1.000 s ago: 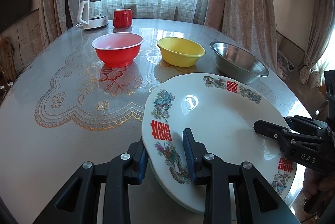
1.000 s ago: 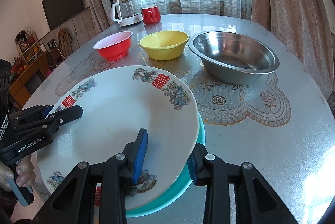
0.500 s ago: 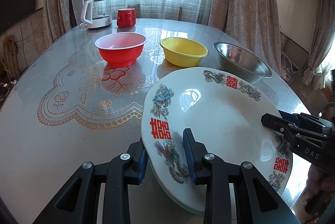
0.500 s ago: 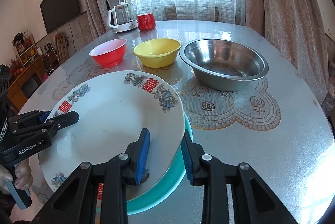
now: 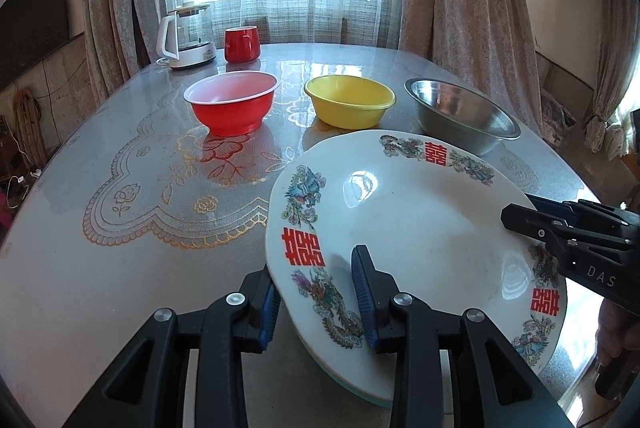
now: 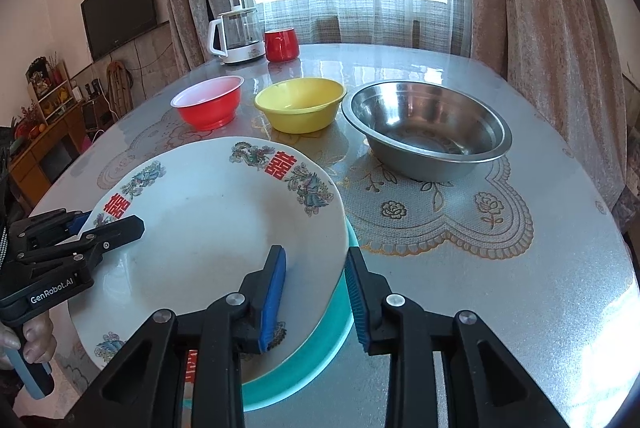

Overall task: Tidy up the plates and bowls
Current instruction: 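Lower the character plate onto the rose plate stack with both tools, then open both tools and move them to the steel bowl rim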

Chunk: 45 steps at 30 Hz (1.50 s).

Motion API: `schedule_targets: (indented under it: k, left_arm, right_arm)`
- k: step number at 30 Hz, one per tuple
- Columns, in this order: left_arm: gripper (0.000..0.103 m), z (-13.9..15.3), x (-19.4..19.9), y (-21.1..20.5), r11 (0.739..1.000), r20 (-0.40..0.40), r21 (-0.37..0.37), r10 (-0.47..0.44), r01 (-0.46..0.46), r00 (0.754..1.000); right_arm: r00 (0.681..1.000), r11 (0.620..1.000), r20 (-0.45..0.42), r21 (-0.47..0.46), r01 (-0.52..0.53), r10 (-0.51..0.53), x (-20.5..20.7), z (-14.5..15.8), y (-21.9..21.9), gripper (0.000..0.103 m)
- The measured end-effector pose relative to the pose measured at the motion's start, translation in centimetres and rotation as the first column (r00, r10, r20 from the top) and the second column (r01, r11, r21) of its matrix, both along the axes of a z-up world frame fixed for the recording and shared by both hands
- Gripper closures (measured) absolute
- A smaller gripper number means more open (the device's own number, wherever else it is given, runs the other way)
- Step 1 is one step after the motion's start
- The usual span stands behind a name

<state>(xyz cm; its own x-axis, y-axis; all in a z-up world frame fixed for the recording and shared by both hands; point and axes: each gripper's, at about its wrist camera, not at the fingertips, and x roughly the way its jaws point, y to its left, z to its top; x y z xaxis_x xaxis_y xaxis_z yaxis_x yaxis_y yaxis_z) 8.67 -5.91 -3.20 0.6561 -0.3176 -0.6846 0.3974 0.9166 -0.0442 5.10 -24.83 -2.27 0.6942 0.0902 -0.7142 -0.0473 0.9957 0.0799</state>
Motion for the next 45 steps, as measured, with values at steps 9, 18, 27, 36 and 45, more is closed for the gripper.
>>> schedule_targets:
  k: [9, 18, 27, 36, 45]
  left_arm:
    - [0.067, 0.6, -0.4, 1.6, 0.995, -0.040, -0.095, 0.013, -0.017, 0.999]
    - [0.065, 1.6, -0.8, 2.6, 0.997, 0.000, -0.064, 0.037, -0.037, 0.999]
    - [0.065, 3.6, -0.7, 2.2, 0.995, 0.028, -0.093, 0.025, -0.022, 0.999]
    - [0.065, 5.0, 1.0, -0.2, 0.998, -0.010, -0.056, -0.010, 0.009, 1.000]
    - [0.060, 5.4, 4.2, -3.6, 0.995, -0.130, -0.080, -0.074, 0.064, 0.989]
  right_arm:
    - [0.999, 0.997, -0.015, 0.063, 0.034, -0.033, -0.4, 0.9, -0.7, 0.072]
    - [0.999, 0.997, -0.043, 0.068, 0.037, -0.034, -0.5, 0.1, -0.4, 0.071]
    - [0.999, 0.994, -0.028, 0.098, 0.038, -0.035, -0.8, 0.7, -0.9, 0.070]
    - [0.997, 0.988, 0.008, 0.140, 0.070, -0.071, -0.4, 2.2, -2.0, 0.066]
    - [0.984, 0.970, 0.016, 0.173, 0.171, -0.176, 1.0, 3.3, -5.3, 0.064]
